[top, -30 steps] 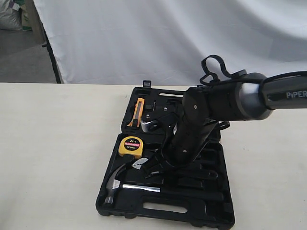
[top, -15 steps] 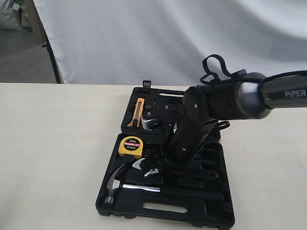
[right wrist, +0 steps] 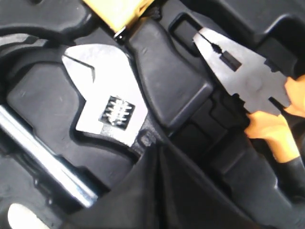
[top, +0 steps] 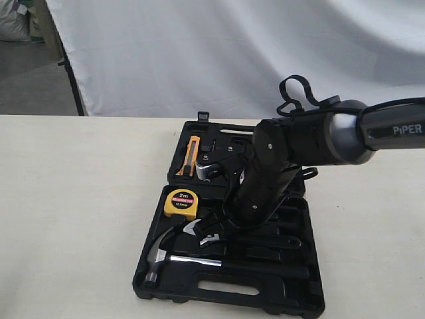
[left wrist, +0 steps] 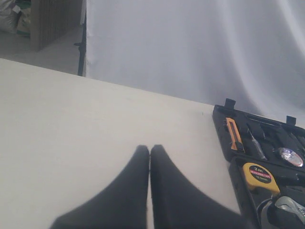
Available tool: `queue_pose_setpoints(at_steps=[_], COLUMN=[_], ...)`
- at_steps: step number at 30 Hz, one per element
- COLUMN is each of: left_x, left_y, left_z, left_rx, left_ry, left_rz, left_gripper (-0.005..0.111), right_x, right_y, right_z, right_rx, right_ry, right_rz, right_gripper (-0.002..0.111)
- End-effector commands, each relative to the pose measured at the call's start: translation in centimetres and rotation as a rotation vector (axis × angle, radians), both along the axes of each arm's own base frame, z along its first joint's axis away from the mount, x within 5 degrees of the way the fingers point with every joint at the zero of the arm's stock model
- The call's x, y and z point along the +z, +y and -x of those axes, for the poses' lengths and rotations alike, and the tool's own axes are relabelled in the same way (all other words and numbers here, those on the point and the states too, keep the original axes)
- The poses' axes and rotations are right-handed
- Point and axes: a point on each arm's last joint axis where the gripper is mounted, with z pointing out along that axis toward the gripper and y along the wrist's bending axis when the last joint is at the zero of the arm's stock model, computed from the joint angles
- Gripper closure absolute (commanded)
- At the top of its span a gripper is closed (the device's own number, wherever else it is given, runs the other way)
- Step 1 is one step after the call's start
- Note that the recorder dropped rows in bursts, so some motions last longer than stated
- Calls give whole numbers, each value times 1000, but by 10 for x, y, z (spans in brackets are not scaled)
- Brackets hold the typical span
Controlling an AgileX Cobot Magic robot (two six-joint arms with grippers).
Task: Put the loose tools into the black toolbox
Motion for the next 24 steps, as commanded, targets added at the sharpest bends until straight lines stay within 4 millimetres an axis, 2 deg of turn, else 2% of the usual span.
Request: queue_pose_setpoints(at_steps=[1,24], left_x=[2,2], left_y=[1,1], left_z=[1,1], left_rx=[26,26], left_ry=[-13,-13], left_rz=[-2,-2], left_gripper=[106,106], right_x=[-26,-23], right_y=[-5,-9], right_z=[1,8], right_rx=[5,45], right_ry=[45,102], right_rz=[53,99], right_gripper=[109,109])
